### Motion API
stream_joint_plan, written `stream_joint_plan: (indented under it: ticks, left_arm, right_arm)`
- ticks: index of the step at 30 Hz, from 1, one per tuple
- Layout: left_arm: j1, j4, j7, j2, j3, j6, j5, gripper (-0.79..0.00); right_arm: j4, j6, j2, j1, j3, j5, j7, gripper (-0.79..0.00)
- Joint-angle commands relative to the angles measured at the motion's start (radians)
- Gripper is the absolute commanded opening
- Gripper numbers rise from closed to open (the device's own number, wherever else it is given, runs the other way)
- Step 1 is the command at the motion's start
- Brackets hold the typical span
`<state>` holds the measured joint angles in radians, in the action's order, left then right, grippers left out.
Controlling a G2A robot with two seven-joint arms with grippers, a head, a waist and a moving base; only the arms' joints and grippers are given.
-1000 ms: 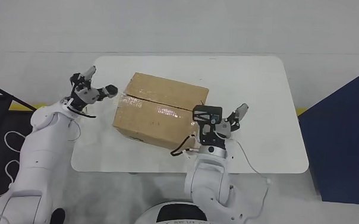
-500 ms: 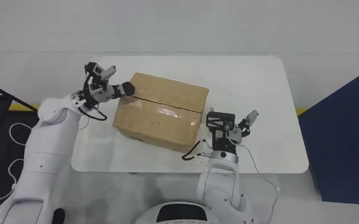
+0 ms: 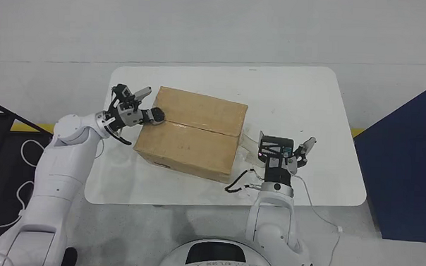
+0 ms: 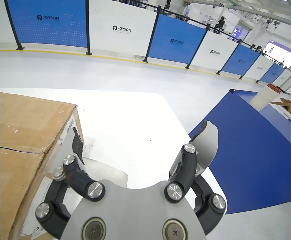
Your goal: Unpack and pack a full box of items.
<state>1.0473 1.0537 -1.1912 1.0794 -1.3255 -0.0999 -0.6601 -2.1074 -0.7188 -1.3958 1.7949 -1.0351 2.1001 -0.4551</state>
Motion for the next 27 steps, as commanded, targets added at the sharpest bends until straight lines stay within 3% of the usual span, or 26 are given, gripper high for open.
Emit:
stream_joint_plan:
  ticks: [1,5,15,23,27]
  left_arm:
    - [-0.001,-0.001,0.001,0.0,0.001,-0.002,0.005,0.0]
    - [-0.003,-0.002,0.003,-0.001,-0.002,-0.003,0.004,0.0]
    - [0.0,-0.011,0.005,-0.003,-0.006,0.002,0.001,0.0]
    - [-0.004,-0.014,0.003,-0.004,-0.004,0.009,0.006,0.0]
    - [-0.008,-0.014,0.002,-0.004,-0.002,0.013,0.008,0.0]
  right_arm:
    - [0.0,0.0,0.0,0.0,0.0,0.0,0.0,0.0]
    - [0.016,0.017,0.0,0.0,-0.007,0.001,0.003,0.0]
    - [0.132,0.249,0.003,0.033,-0.019,0.244,-0.103,0.0]
    - [0.094,0.323,0.006,0.094,-0.015,0.228,-0.047,0.0]
    - [0.176,0.298,-0.004,0.042,0.0,0.27,-0.074,0.0]
